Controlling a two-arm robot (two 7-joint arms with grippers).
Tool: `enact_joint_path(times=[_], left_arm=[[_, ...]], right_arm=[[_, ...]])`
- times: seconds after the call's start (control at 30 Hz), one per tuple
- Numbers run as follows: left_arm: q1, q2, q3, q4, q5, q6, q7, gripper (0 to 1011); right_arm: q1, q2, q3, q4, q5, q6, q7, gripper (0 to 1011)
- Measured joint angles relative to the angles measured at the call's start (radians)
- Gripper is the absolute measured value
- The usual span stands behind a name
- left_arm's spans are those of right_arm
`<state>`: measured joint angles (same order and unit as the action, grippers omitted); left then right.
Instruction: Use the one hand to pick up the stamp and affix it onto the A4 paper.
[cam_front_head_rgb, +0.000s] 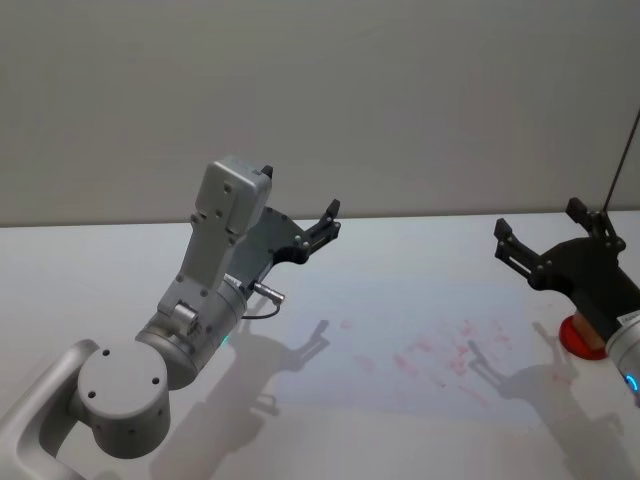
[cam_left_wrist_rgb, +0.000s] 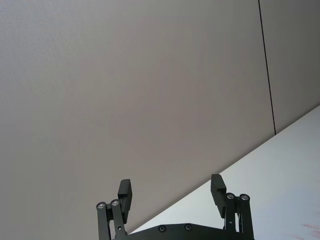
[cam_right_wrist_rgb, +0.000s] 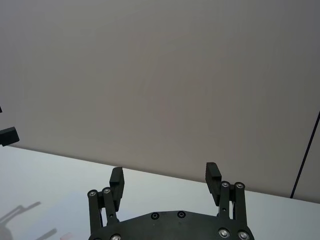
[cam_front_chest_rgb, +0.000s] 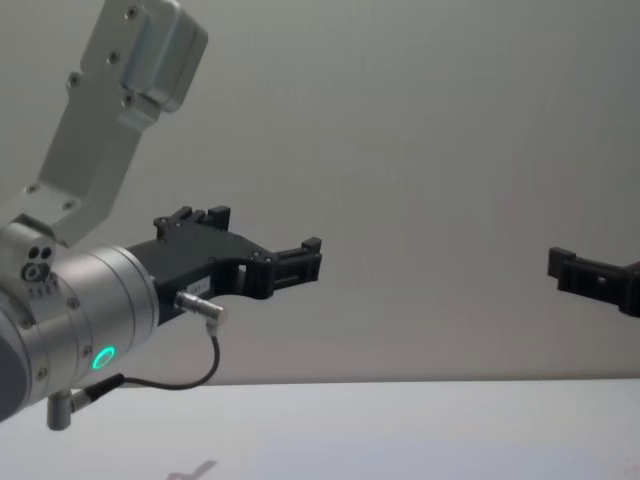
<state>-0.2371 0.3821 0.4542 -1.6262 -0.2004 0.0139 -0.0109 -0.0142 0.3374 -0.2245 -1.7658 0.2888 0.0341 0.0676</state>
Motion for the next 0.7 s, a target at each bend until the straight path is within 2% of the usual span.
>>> enact_joint_path(times=[0.27,0.7], left_arm=[[0.0,0.0,0.0,0.0,0.0,0.0,0.0,1001],[0.0,0.0,0.0,0.0,0.0,0.0,0.0,1001]], right_arm=[[-0.005,0.011,0.012,0.004,0.019,0.0,0.007,1001],[-0.05,0.076,0.058,0.03,0.059,0.0,0.031,1001]])
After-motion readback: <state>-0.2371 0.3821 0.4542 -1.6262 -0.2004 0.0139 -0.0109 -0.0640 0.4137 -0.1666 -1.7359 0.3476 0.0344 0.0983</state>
